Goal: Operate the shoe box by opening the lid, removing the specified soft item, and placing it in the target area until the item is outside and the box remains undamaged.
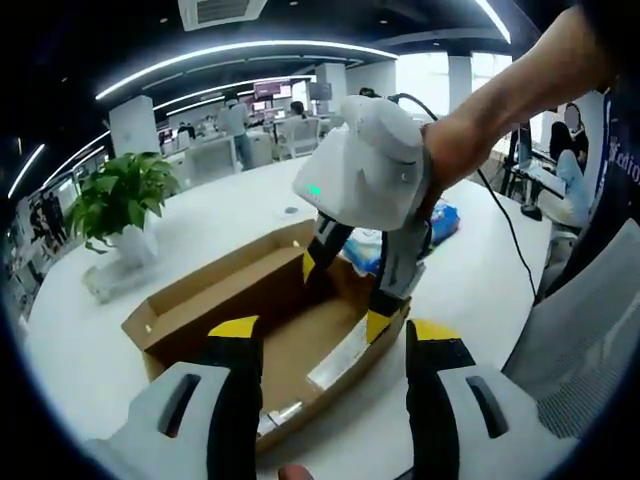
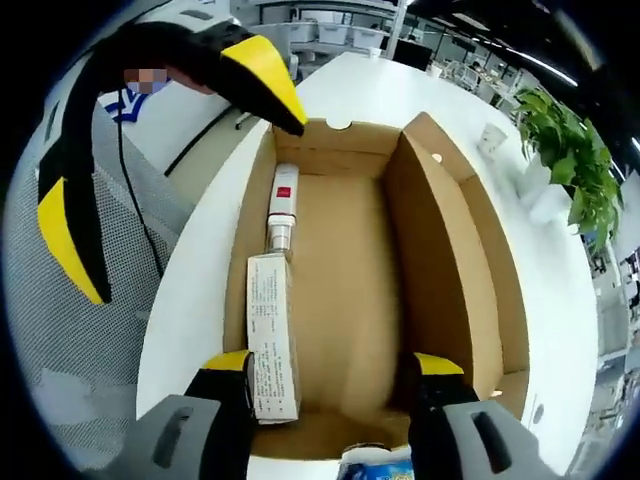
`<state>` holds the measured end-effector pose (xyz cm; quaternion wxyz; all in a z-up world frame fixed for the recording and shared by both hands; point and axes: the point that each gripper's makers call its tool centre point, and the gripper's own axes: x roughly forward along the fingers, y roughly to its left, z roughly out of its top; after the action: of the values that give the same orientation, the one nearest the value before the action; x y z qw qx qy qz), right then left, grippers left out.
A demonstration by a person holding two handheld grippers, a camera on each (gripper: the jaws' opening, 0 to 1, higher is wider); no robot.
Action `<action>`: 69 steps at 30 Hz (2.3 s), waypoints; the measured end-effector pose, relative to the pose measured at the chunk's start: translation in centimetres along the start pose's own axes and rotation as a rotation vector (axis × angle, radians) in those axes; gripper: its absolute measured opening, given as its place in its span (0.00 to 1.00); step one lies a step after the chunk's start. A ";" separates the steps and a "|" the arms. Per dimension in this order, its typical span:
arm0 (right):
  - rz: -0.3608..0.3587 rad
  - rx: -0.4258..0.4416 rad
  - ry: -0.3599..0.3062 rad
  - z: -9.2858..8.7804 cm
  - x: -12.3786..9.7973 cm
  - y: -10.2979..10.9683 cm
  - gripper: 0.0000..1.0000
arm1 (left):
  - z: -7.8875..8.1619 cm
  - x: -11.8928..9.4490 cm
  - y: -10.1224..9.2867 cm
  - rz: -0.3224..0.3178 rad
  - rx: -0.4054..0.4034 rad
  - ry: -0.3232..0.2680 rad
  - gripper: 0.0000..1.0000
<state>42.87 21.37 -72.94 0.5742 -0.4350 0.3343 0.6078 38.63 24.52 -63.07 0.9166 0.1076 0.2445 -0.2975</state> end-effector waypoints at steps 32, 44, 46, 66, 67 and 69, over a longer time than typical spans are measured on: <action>0.022 -0.113 0.100 0.8 2.9 0.5 0.45 | 0.0 0.0 0.1 -0.004 -0.003 -0.002 0.56; 0.074 -0.104 0.108 0.7 4.4 2.3 0.16 | -0.1 0.0 0.2 -0.001 -0.008 0.000 0.56; 0.057 -0.094 0.094 0.8 4.3 2.1 0.16 | -0.1 0.0 0.2 -0.004 -0.007 0.000 0.56; 0.013 0.067 -0.010 2.5 0.4 0.3 0.16 | 0.0 0.0 0.1 -0.004 -0.001 -0.003 0.56; 0.010 0.085 -0.026 2.7 0.0 0.2 0.16 | 0.0 0.0 0.1 -0.004 -0.002 -0.003 0.56; 0.003 0.104 -0.044 2.9 -0.5 -0.1 0.16 | 0.0 0.0 0.1 -0.003 -0.004 -0.004 0.56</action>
<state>42.53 23.78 -71.35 0.6024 -0.3906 0.3532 0.5998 38.71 24.62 -63.05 0.9168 0.1048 0.2435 -0.2985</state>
